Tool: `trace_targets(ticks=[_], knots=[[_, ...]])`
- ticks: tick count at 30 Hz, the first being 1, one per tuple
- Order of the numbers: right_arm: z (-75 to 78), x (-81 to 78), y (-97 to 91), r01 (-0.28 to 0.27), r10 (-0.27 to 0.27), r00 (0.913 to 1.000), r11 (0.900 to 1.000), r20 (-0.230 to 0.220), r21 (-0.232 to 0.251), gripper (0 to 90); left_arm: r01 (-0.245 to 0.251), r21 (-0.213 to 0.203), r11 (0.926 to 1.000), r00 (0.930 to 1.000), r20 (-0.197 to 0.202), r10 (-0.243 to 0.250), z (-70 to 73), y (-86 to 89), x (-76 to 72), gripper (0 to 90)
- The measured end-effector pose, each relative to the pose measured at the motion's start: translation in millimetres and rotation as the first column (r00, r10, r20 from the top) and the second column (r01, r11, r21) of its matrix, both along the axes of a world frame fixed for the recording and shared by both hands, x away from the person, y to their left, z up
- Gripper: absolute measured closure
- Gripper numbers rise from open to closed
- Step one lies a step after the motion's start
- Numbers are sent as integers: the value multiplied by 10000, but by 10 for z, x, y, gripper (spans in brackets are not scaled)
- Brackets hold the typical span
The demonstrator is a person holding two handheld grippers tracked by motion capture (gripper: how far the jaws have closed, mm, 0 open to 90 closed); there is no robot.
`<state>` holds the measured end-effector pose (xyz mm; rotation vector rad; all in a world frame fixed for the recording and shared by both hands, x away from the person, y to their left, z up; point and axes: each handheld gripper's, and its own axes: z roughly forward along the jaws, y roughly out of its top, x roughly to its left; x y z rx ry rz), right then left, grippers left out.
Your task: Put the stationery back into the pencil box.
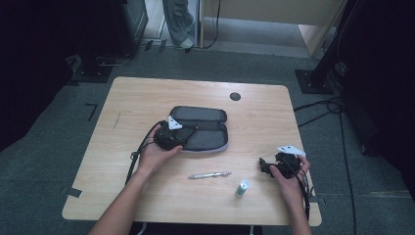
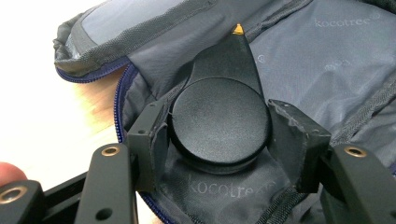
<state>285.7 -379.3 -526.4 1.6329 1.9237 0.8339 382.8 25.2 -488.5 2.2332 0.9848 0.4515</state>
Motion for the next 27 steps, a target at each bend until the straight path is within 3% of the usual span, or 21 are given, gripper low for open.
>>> trace_targets(ticks=[9, 12, 13, 14, 17, 21, 27], knots=[[0, 0, 0, 1, -1, 10000, 10000, 1, 2, 4, 90, -403, 9991, 9999, 51, -88, 46, 29, -11, 332], [0, 0, 1, 2, -2, 10000, 10000, -1, 1, 5, 163, -812, 9966, 9999, -13, -165, 78, 49, -20, 277], [1, -1, 0, -3, 3, 10000, 10000, -15, -11, 4, 20, -944, 9955, 10000, 35, -17, 102, 59, -23, 253], [2, -1, 0, 0, 0, 10000, 10000, -20, -13, 4, -111, -977, 9952, 9998, 140, 125, 125, 71, -26, 173], [1, -1, 0, -1, 1, 10000, 10000, -17, -11, 4, -359, -1420, 9892, 9992, 148, 384, 207, 129, -32, 100], [2, -1, 0, 0, 0, 10000, 10000, -19, -16, 4, -546, -1716, 9837, 9977, 291, 605, 312, 221, -65, 45], [2, -1, 1, 2, -2, 10000, 10000, -23, -18, 4, -790, -1796, 9806, 9951, 438, 882, 365, 372, -143, 20]])
